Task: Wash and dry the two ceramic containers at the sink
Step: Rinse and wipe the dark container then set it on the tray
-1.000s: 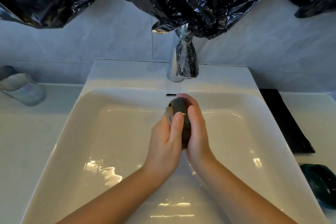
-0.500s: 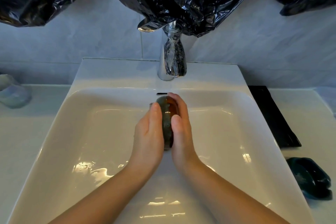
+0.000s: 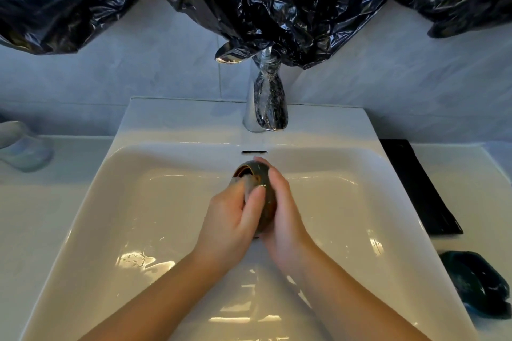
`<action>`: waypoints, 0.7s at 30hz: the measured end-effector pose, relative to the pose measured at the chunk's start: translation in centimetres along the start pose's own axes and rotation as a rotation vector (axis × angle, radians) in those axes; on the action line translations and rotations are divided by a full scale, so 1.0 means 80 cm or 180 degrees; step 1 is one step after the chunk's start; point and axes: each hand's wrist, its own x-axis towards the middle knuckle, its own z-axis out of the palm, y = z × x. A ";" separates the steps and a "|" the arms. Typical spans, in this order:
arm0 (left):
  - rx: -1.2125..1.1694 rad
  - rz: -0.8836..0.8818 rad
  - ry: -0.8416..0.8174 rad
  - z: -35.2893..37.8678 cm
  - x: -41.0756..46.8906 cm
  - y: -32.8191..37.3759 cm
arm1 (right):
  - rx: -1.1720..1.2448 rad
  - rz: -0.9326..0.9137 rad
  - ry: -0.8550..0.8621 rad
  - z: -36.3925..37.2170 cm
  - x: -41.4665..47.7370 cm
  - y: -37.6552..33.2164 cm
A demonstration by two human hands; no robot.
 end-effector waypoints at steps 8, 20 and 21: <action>-0.1143 -0.1320 0.0241 0.015 0.010 0.023 | -0.2056 -0.1829 0.0128 0.000 0.001 0.006; -0.1075 -0.1548 0.0067 0.016 0.008 0.022 | -0.1820 -0.1722 0.0243 -0.011 0.006 0.014; -0.0953 -0.1397 0.0088 0.013 0.008 0.024 | -0.1662 -0.1564 0.0111 -0.008 0.004 0.012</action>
